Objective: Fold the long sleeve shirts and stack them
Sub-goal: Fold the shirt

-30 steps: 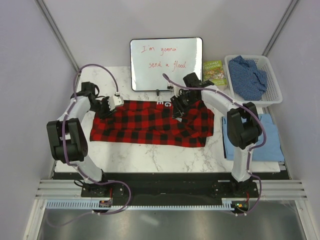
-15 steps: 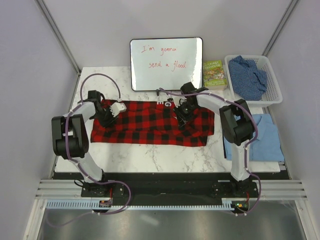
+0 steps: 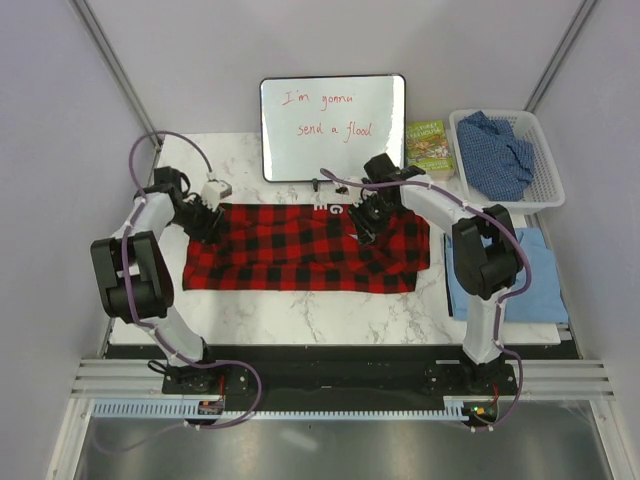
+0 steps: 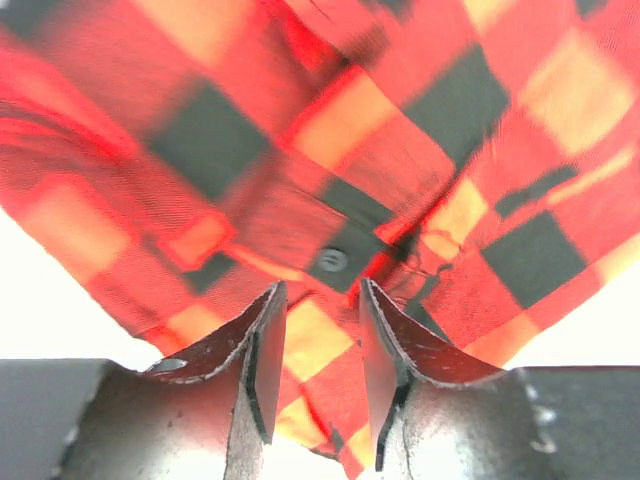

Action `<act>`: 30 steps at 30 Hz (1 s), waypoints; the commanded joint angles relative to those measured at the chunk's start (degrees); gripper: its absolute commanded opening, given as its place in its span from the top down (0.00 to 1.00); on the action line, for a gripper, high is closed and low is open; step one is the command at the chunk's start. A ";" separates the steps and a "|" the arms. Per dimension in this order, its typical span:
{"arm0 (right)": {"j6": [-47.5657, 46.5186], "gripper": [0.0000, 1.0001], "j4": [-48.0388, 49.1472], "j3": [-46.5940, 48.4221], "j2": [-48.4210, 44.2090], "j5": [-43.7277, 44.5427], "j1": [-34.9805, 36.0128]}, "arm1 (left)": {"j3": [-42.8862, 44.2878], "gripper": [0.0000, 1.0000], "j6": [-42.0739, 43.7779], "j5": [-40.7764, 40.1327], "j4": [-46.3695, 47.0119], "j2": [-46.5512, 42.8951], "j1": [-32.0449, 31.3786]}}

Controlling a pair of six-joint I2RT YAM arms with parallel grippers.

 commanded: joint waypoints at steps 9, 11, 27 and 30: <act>5.99 0.63 2.64 7.31 -1.03 -7.58 0.83 | 13.83 0.32 -22.70 8.45 -4.39 6.11 10.19; 6.52 0.63 3.69 7.48 0.02 -7.67 1.26 | 14.62 0.29 -23.67 7.58 -4.39 7.95 12.30; 4.41 0.66 4.23 6.34 6.35 -1.53 4.08 | 13.66 0.37 -23.25 11.89 -7.46 13.86 16.26; 3.27 0.66 4.22 4.25 6.79 1.29 4.08 | 11.91 0.37 -15.87 11.36 -7.38 8.95 13.73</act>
